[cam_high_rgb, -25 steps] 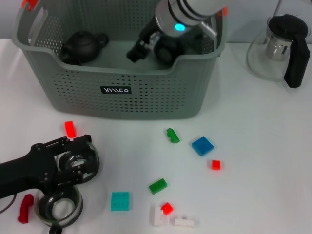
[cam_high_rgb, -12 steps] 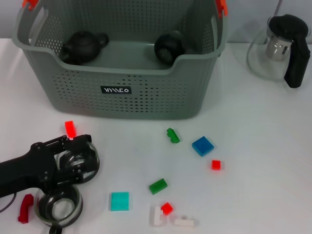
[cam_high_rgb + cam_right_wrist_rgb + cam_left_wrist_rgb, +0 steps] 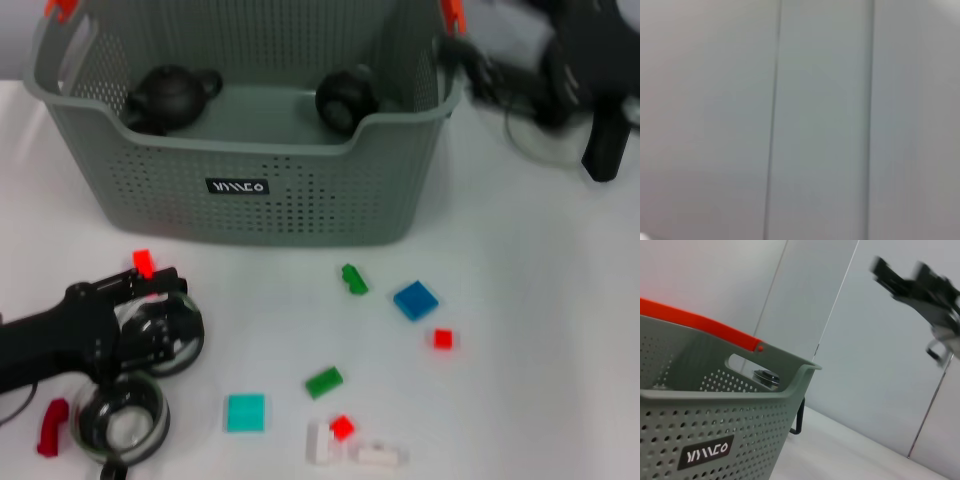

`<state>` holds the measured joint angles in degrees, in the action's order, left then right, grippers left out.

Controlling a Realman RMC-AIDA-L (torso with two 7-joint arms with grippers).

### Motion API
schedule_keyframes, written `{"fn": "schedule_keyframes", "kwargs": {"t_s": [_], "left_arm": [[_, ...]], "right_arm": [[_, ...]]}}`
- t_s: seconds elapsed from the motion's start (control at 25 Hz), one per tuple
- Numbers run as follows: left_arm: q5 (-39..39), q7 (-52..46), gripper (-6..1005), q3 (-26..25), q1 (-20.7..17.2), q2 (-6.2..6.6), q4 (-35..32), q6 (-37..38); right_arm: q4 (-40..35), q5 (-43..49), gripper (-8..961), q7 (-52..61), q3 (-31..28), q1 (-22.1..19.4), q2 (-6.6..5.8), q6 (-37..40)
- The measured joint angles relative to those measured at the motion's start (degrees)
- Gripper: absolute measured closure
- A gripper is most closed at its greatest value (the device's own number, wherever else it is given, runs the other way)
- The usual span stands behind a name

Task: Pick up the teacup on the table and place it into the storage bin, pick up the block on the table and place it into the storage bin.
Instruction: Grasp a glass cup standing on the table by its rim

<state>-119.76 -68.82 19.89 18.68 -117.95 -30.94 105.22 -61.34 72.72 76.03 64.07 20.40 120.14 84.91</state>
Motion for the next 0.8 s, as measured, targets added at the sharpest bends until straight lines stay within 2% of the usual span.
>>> {"fn": "schedule_keyframes", "kwargs": {"t_s": [0.12,0.24,0.48,0.64,0.8], "left_arm": [[0.0,0.0,237,0.0,0.4,0.00,0.0,0.0],[0.0,-0.4,236,0.0,0.6,0.08,0.0,0.0],[-0.4,-4.3,236,0.3,0.4,1.39,-1.7,2.8],[-1.7,-17.6,237,1.4,0.4,2.61,-10.6,6.9],[-8.5,-34.6,236,4.6,1.2,3.13,-26.3,8.8]], "right_arm": [[7.5,3.0,147,-4.5,-5.5,-1.0,-0.03,9.4],[13.1,9.4,147,-8.0,-9.7,-2.5,0.00,14.5],[18.7,18.0,146,-10.3,-14.9,-4.4,-0.03,16.0],[19.5,23.3,146,-9.7,-15.9,-4.7,-0.05,16.4],[19.5,25.1,146,-9.3,-17.0,-4.8,-0.08,16.5]]}}
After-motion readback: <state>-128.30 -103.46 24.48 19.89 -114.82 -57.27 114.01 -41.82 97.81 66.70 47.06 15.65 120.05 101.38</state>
